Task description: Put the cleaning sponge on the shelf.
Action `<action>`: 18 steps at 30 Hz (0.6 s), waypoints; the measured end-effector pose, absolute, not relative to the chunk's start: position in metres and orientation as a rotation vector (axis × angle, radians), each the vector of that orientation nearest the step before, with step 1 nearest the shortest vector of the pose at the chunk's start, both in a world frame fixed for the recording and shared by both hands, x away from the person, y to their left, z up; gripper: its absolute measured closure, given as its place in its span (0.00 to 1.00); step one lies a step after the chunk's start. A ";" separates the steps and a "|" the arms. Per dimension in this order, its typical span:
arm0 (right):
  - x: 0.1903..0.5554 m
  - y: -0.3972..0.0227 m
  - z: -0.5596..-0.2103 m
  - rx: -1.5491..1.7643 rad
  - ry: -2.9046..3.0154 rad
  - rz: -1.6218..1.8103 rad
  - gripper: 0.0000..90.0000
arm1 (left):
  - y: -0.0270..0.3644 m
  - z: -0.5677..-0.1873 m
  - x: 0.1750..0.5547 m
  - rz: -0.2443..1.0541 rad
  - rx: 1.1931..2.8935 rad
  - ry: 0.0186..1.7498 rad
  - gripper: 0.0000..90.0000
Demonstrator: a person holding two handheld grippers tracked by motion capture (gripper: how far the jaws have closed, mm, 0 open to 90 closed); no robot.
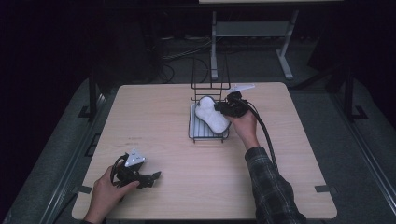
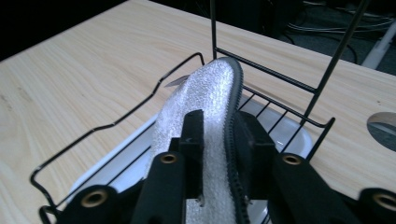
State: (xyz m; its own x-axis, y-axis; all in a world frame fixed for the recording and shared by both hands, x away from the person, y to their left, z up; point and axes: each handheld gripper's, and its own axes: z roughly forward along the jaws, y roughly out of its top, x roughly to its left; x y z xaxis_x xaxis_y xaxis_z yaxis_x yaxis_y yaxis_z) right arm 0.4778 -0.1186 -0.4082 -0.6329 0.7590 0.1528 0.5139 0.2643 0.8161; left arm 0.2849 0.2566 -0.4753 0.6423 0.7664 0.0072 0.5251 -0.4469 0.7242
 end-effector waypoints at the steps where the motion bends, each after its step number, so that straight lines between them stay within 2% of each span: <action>1: 0.478 -0.119 -0.408 1.175 2.271 1.290 0.77 | 0.257 -0.475 0.285 0.438 2.153 1.001 0.14; 5: 0.478 -0.121 -0.409 1.181 2.275 1.263 0.68 | 0.257 -0.475 0.285 0.438 2.153 1.001 0.14; 9: 0.476 -0.123 -0.409 1.178 2.281 1.244 0.68 | 0.257 -0.475 0.285 0.438 2.154 1.001 0.14; 11: 0.472 -0.128 -0.407 1.172 2.271 1.245 0.78 | 0.257 -0.475 0.285 0.438 2.153 1.001 0.14; 12: 0.472 -0.128 -0.407 1.172 2.271 1.245 0.78 | 0.257 -0.475 0.285 0.438 2.153 1.001 0.14; 13: 0.469 -0.133 -0.408 1.169 2.285 1.237 0.88 | 0.257 -0.475 0.285 0.438 2.153 1.001 0.14; 14: 0.467 -0.136 -0.409 1.170 2.293 1.230 0.91 | 0.257 -0.475 0.285 0.438 2.154 1.001 0.14; 18: 0.463 -0.144 -0.412 1.169 2.325 1.213 0.97 | 0.256 -0.475 0.285 0.438 2.152 1.002 0.14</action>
